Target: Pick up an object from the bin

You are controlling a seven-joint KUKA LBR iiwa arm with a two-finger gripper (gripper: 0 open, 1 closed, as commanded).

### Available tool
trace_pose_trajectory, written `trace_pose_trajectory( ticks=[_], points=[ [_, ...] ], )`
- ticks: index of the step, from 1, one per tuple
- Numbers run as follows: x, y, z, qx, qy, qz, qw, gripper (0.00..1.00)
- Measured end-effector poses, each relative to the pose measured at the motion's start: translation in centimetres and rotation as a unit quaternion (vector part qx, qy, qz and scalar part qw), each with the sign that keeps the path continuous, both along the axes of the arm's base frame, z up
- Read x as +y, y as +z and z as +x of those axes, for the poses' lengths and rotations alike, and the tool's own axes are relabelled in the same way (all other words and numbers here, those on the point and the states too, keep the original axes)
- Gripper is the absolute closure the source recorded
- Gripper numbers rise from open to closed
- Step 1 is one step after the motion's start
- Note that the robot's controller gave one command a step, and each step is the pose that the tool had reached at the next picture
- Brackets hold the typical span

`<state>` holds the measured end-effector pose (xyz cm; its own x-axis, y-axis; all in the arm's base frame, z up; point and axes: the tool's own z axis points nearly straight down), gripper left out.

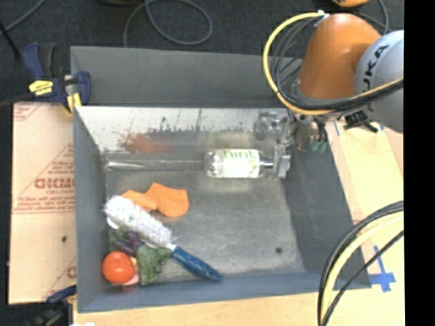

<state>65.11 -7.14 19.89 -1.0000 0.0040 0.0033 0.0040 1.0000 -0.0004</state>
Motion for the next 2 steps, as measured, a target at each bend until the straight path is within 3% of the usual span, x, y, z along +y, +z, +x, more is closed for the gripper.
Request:
trace_pose_trajectory(
  ticks=[1,2],
  points=[
    [0.0,0.6,0.2,-0.0043,0.001,-0.001,1.0,0.0],
    [0.6,-7.2,0.4,-0.0054,-0.032,0.0,0.9995,0.0]
  ],
)
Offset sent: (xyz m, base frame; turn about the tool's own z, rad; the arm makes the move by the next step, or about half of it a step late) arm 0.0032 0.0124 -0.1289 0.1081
